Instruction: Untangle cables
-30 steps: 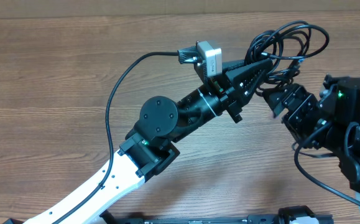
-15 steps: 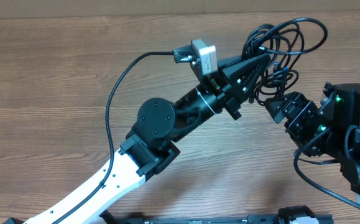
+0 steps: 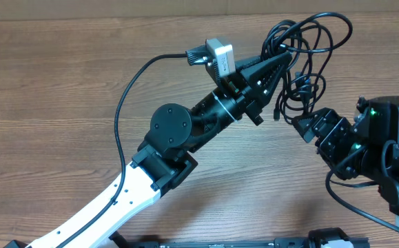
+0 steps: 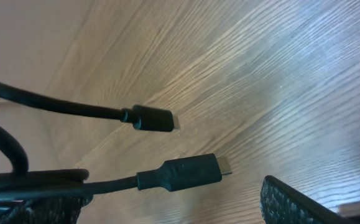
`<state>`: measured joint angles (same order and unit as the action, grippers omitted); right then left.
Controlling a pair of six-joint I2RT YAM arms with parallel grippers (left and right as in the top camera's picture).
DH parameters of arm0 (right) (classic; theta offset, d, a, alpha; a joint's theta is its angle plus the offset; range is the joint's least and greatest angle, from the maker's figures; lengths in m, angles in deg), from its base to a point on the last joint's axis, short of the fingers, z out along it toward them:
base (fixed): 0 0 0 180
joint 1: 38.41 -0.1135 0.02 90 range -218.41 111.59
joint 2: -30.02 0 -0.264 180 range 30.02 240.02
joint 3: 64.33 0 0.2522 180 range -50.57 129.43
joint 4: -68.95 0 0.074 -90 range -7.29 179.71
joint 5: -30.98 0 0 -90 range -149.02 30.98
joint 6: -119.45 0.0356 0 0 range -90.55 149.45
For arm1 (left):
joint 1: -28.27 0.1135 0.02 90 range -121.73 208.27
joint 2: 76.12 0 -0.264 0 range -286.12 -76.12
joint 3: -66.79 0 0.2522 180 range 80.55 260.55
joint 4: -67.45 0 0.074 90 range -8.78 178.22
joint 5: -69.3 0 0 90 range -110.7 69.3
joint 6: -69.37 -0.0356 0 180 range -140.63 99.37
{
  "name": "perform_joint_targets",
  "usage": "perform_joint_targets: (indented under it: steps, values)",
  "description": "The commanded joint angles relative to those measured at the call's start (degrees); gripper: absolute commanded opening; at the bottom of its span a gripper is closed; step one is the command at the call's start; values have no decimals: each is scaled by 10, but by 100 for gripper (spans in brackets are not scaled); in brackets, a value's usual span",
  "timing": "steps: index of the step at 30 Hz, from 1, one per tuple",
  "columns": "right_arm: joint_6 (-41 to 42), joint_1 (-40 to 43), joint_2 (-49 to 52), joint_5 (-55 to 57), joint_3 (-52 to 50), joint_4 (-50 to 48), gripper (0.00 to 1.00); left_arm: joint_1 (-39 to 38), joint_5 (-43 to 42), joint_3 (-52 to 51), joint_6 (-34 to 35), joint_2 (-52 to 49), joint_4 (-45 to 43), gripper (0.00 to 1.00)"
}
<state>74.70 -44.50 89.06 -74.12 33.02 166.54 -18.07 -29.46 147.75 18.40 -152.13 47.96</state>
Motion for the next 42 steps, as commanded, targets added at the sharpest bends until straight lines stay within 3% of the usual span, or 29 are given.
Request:
perform_joint_targets:
  steps: [1,8,13,18,23,30,37,42]
  values:
    - [12,0,6,15,-10,35,86,19,62,27,-3,24,-45,4]
    - [100,0,6,-85,-10,37,88,21,64,27,-14,24,-51,4]
    - [114,0,6,-122,-10,35,94,21,64,27,-29,24,-58,4]
    - [42,1,6,-75,-10,33,94,21,57,27,-78,24,-52,4]
    - [-30,1,-14,-110,0,-48,100,21,64,27,-78,24,17,4]
    - [-124,1,-67,-91,34,-88,100,21,56,27,-77,24,48,4]
    - [-123,1,-85,21,38,-80,100,21,4,27,-67,24,47,4]
    - [-97,1,-85,38,38,-86,100,21,-67,27,-66,24,37,4]
